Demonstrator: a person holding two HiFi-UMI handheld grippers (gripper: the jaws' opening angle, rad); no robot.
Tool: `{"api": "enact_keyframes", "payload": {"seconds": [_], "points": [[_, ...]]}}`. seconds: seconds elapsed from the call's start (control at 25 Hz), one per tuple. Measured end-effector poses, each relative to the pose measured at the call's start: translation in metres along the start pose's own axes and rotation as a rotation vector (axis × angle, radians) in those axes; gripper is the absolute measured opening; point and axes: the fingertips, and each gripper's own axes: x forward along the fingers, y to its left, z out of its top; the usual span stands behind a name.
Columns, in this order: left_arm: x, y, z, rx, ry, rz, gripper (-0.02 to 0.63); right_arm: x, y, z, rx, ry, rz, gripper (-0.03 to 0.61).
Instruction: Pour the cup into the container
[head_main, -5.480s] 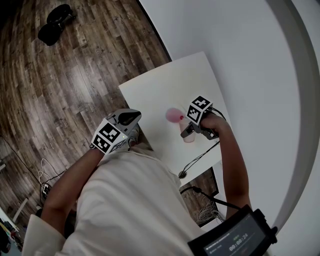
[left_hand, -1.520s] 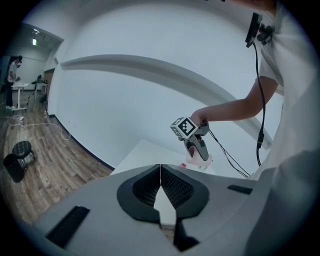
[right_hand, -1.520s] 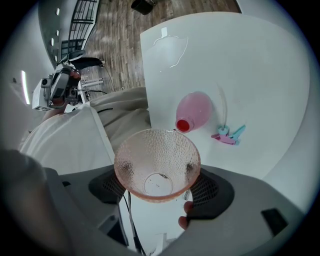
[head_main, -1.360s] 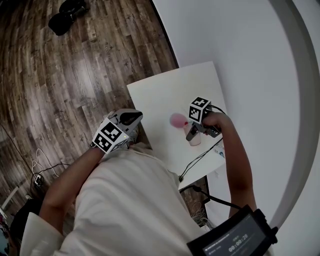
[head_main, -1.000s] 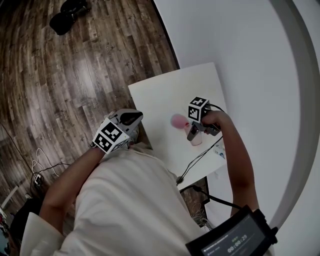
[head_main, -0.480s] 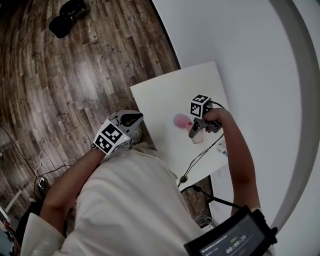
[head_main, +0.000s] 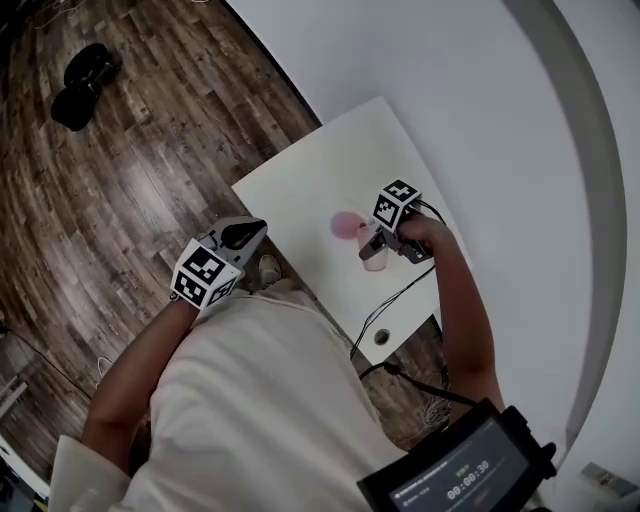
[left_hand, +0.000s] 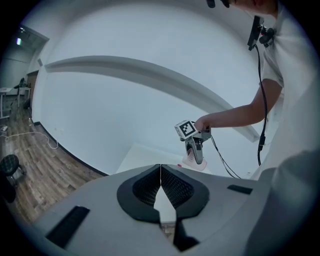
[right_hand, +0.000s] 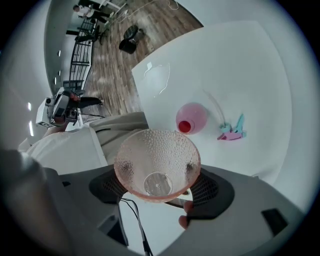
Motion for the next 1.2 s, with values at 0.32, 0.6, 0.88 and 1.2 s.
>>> {"api": "enact_keyframes", "payload": {"seconds": [0.32,0.6,0.88,1.2], "points": [[-0.012,0.015,0.017,0.055,0.003,-0.091,0.011,-0.003,0.023,0.015,0.104,-0.344,-0.067,0.373],[-0.005,0.026,0.026,0.075,0.001,-0.136,0.011,-0.021,0.048,0.021,0.141,-0.669,-0.184,0.373],[0.008,0.013,0.036,0.077,0.014,-0.194,0.011,-0.044,0.059,0.013,0.141,-0.926,-0.258,0.373],[0.009,-0.002,0.053,0.016,-0.002,-0.233,0.009,-0.066,0.070,0.008,0.095,-1.114,-0.349,0.373]]}}
